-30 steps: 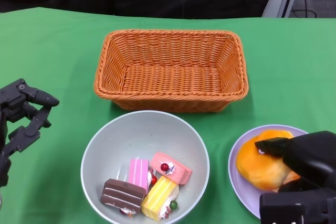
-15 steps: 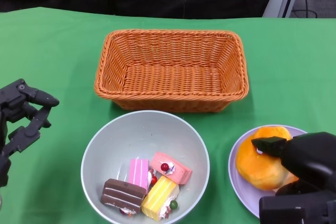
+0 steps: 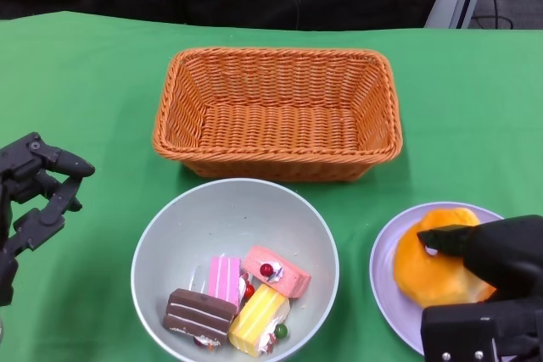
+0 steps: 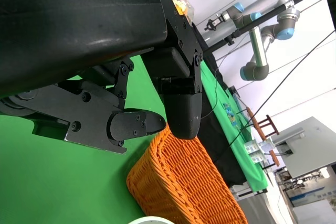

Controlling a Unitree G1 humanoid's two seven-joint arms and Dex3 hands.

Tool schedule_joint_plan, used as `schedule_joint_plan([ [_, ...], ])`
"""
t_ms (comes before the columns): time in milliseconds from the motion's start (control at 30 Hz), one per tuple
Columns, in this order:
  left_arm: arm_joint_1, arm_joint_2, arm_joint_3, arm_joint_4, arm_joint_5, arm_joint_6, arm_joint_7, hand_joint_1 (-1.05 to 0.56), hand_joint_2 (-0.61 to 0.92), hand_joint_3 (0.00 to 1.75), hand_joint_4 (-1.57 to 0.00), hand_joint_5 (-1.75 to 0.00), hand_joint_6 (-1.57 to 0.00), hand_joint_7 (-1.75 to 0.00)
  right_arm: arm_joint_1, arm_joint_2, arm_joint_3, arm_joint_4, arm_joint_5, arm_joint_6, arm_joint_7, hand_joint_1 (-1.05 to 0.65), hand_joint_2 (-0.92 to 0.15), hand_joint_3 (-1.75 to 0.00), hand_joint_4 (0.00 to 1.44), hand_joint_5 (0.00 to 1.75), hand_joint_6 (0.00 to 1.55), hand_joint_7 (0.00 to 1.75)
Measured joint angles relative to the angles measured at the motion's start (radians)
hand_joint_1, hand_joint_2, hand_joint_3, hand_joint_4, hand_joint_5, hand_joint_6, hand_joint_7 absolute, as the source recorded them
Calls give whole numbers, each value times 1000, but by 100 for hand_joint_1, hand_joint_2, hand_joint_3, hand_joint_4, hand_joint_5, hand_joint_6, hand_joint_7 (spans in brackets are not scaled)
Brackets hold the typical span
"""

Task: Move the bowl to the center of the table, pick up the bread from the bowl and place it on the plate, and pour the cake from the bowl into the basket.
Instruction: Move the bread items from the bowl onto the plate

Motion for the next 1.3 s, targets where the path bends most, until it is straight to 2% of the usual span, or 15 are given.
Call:
schedule_joint_plan([
  [267, 0, 0, 1, 0, -1, -3, 0, -8, 90, 46, -73, -153, -75, -113, 17, -1, -25, -42, 0, 25, 35, -68, -92, -11, 20, 0, 35, 0],
  [367, 0, 0, 1, 0, -1, -2, 0, -9, 90, 46, -73, -152, -75, -113, 32, -1, -57, -56, 18, 24, 26, -65, -92, -7, 20, 0, 35, 0],
  [567, 0, 0, 0, 1, 0, -4, 0, -8, 89, 47, -74, -153, -75, -113, 64, 8, -135, -69, 157, -15, -50, -63, -92, -8, 20, 0, 33, 0],
  [733, 0, 0, 0, 6, -1, -5, 0, -8, 90, 47, -74, -154, -75, -113, 75, 8, -167, -68, 233, -25, -68, -62, -92, -7, 19, 0, 34, 1],
  [1067, 0, 0, 0, 6, -1, -6, 0, -9, 90, 44, -74, -152, -75, -113, 79, 3, -173, -46, 332, -57, -73, -61, -92, -6, 18, 0, 36, 1],
  [1300, 0, 0, 0, 6, -1, -6, 0, -8, 91, 45, -75, -154, -75, -114, 80, -1, -172, -40, 353, -58, -73, -61, -92, -6, 18, 0, 37, 1],
])
